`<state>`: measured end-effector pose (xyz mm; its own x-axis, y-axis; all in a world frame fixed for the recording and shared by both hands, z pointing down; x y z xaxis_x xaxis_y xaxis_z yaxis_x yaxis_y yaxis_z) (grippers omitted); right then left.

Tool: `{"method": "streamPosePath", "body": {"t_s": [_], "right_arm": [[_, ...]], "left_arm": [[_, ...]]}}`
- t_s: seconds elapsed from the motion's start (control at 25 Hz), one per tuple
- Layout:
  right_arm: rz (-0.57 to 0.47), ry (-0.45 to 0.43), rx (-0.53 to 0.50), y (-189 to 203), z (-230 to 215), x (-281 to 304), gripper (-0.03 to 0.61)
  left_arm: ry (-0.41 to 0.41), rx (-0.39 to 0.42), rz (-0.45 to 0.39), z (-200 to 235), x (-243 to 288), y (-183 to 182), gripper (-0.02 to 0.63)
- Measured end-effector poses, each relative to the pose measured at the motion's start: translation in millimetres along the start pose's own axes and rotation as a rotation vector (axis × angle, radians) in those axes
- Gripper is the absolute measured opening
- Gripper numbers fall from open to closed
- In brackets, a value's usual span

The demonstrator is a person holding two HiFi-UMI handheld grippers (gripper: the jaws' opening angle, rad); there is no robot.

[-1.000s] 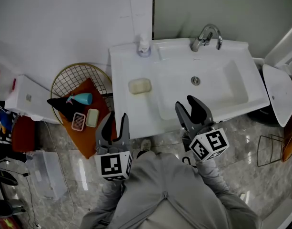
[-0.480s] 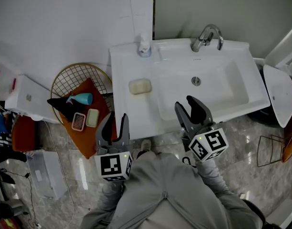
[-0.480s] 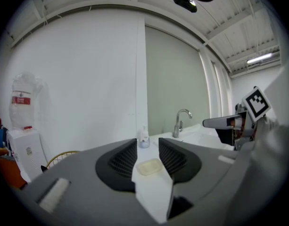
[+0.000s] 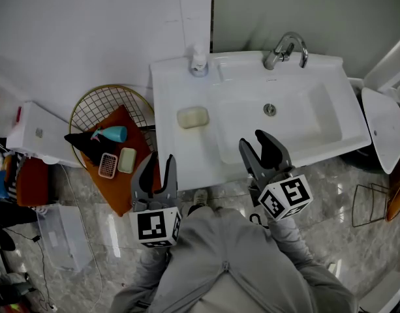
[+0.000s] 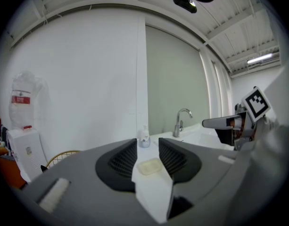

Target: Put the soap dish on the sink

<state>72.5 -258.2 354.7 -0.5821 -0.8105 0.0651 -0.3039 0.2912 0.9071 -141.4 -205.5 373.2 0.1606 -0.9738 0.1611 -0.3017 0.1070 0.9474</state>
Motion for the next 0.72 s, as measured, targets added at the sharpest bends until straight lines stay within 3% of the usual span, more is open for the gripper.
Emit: {"method": "streamPosePath", "body": {"t_s": [0.72], "right_arm": [[-0.002,0.007,0.003,-1.1,-3.4,0.5,0.187]], "left_arm": [[0.001,0.009,0.004,0.4,3.6,-0.9,0.199]]}}
Point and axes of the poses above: the fingertips, and each gripper's own axes: x forward along the fingers, z to its left, y out of its underside, the point moved 1 cm from there along -x, backward along the fingers, and after that the axes turned 14 degrees about x, right-handed, at the moved point
